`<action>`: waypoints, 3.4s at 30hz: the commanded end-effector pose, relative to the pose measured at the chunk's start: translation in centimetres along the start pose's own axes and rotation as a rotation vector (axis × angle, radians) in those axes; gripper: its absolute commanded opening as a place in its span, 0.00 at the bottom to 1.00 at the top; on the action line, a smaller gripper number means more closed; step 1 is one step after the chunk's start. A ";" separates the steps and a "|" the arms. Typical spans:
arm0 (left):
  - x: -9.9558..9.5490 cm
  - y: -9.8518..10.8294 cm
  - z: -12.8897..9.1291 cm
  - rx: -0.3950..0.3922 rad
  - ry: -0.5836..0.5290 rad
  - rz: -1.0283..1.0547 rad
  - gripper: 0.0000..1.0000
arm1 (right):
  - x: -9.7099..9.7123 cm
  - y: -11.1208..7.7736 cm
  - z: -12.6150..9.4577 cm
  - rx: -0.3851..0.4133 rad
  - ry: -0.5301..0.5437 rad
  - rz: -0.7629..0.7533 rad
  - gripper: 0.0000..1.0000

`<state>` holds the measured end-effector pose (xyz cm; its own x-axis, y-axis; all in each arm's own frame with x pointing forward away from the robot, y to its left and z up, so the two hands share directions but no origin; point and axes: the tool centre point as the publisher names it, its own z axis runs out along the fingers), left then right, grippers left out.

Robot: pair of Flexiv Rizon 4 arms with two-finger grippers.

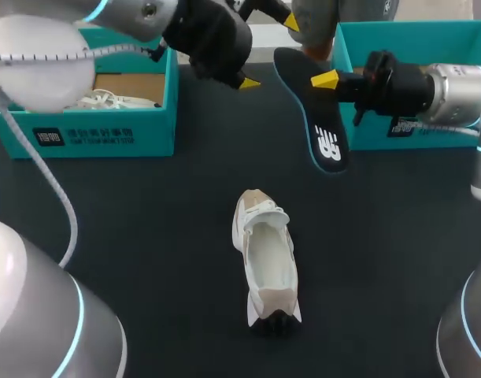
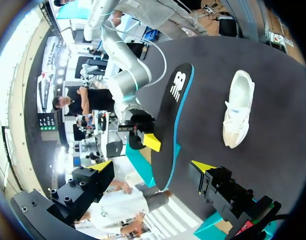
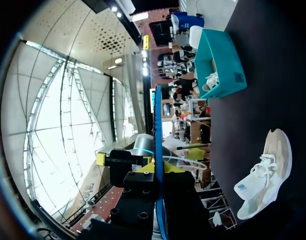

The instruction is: Take the shoe out of the shoebox, open the shoe tongue, remove and reinsert the insole, then place the shoe into the shoebox

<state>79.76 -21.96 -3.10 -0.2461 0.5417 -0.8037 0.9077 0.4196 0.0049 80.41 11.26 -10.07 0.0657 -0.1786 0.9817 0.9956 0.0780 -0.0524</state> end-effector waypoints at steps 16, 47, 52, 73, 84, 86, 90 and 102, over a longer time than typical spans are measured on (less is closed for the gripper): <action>2.8 0.6 1.9 0.051 -0.356 0.094 1.00 | 0.7 -0.9 -0.7 0.007 0.059 0.052 0.00; 3.0 0.1 5.8 0.132 -0.433 0.126 0.47 | 0.2 -1.7 3.5 0.063 0.011 0.039 0.00; 3.3 0.4 6.0 0.129 -0.428 0.125 0.45 | 0.2 -1.8 3.8 0.061 0.002 0.043 0.00; 3.9 1.0 5.8 0.118 -0.425 0.121 0.04 | -0.2 -2.4 4.2 0.061 -0.003 0.056 0.00; 4.0 0.9 5.4 0.130 -0.419 0.101 0.00 | -0.3 -2.5 3.7 0.052 -0.024 0.054 1.00; 4.1 0.8 5.2 0.134 -0.424 0.090 0.00 | -0.2 -2.3 3.2 0.049 -0.025 0.052 1.00; 4.3 0.3 5.0 0.143 -0.422 0.068 0.00 | 0.0 -2.0 1.9 0.032 -0.015 0.031 1.00; 5.7 -2.1 5.0 0.187 -0.471 -0.044 0.00 | -0.4 -1.8 -1.2 -0.007 -0.026 -0.018 1.00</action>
<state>78.99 -23.60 -9.90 -0.1536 0.1478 -0.9770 0.9573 0.2673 -0.1100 79.06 10.74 -10.60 0.0453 -0.1662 0.9850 0.9966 0.0749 -0.0332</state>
